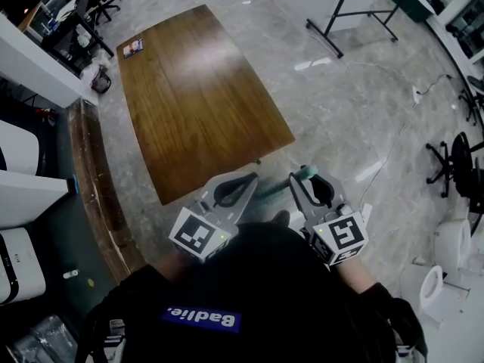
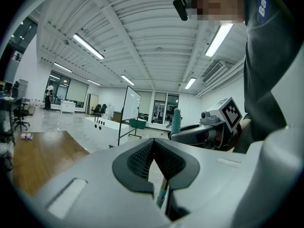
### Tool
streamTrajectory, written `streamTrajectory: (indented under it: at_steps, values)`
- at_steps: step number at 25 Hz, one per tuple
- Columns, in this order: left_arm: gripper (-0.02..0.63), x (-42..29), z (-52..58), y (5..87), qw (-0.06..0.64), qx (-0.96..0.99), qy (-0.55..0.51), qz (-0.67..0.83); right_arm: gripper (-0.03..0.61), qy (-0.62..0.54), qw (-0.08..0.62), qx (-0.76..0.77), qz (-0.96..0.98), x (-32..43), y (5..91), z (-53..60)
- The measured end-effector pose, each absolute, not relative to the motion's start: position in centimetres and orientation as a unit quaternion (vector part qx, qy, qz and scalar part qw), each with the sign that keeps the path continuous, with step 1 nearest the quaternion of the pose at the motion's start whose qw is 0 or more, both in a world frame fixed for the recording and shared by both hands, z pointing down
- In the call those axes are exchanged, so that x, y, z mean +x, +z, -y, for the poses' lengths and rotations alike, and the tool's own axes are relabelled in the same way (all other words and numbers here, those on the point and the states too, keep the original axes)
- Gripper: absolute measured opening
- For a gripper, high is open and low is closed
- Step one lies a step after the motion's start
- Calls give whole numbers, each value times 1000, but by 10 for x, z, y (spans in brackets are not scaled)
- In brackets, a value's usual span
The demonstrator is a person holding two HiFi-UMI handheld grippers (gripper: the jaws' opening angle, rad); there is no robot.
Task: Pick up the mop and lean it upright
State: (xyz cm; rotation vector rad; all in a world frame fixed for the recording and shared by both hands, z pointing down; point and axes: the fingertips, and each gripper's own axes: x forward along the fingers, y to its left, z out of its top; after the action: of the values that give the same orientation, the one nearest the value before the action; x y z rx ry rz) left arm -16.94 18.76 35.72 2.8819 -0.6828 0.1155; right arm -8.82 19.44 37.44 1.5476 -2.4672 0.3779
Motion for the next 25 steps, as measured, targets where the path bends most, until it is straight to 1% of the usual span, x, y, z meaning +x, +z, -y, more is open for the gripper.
streamTrajectory:
  at_steps: [16, 25]
  values:
    - [18, -133, -198, 355, 77, 975, 45, 205, 118, 114, 81, 528, 837, -62, 355, -203]
    - [18, -101, -198, 352, 74, 975, 47, 206, 118, 109, 64, 540, 832, -20, 348, -204]
